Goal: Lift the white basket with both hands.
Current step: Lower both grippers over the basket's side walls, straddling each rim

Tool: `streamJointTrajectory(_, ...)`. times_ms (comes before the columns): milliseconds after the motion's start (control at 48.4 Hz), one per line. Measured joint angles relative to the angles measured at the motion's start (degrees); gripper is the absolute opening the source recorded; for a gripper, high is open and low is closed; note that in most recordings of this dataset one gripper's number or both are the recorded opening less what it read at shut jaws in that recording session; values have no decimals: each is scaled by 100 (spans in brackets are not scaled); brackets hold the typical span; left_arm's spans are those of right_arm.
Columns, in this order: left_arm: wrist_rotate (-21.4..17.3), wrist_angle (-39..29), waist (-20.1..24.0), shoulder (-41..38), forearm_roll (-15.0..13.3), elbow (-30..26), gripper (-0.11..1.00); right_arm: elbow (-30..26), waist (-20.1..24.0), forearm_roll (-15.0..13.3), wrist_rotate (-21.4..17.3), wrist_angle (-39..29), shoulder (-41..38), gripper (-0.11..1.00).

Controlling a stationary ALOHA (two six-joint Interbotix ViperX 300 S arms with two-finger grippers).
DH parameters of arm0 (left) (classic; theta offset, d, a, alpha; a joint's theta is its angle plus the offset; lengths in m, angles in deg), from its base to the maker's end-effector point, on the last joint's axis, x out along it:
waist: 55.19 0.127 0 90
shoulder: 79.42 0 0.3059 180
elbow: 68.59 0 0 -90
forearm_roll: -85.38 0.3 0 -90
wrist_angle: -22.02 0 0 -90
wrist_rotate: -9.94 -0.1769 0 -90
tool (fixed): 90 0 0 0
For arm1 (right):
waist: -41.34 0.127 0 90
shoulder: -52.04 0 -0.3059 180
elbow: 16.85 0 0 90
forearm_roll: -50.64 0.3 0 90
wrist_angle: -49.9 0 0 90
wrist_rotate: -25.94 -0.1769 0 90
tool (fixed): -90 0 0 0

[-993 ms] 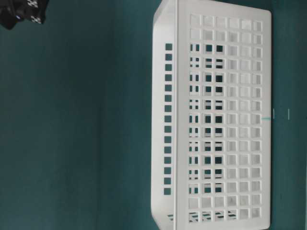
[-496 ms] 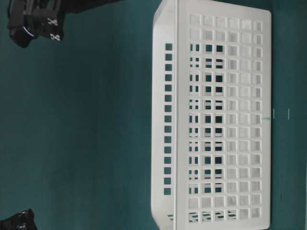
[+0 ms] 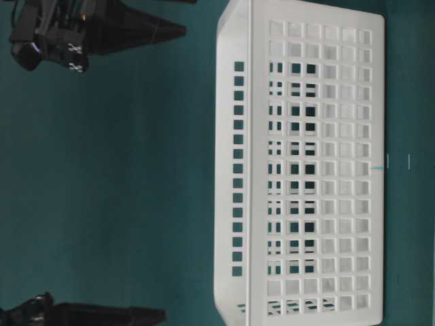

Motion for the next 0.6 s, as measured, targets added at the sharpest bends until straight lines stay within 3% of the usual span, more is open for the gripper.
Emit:
streamJointTrajectory(103,0,70,9,-88,-9,26,99,35,0,-9,-220,35,-88,98)
streamJointTrajectory(414,53,220,70,-422,-18,114,97,105,18,-9,-870,422,-369,96)
streamJointTrajectory(600,176,659,114,-791,-18,343,97,343,105,-9,-1037,589,-633,96)
